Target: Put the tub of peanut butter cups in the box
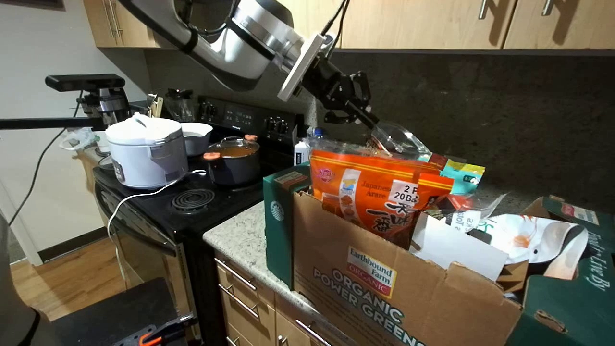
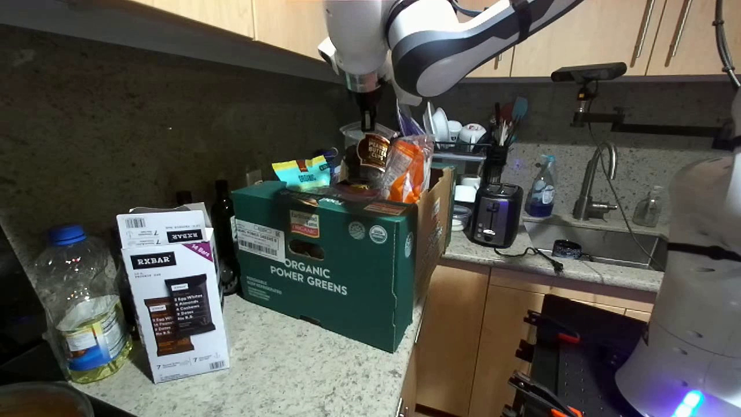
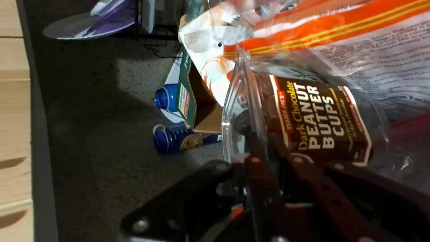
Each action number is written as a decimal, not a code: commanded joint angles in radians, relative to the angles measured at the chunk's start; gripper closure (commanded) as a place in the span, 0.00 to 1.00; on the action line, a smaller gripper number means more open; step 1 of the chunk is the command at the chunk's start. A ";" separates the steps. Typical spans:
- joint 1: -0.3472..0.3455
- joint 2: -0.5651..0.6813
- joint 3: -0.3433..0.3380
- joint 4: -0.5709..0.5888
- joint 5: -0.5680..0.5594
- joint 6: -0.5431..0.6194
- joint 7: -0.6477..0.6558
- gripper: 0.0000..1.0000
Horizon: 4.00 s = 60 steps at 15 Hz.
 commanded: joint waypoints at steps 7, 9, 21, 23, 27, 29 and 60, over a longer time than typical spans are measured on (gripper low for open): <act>-0.018 0.105 -0.033 0.020 -0.052 -0.097 0.232 0.97; -0.019 0.127 -0.038 0.025 -0.050 -0.100 0.253 0.97; -0.011 0.237 -0.041 0.063 -0.023 -0.087 0.244 0.97; -0.010 0.248 -0.040 0.068 -0.019 -0.088 0.240 0.97; -0.001 0.273 -0.036 0.076 -0.012 -0.093 0.230 0.97; 0.002 0.283 -0.033 0.083 0.000 -0.095 0.205 0.97; 0.100 0.006 0.073 -0.044 0.057 -0.043 0.171 0.15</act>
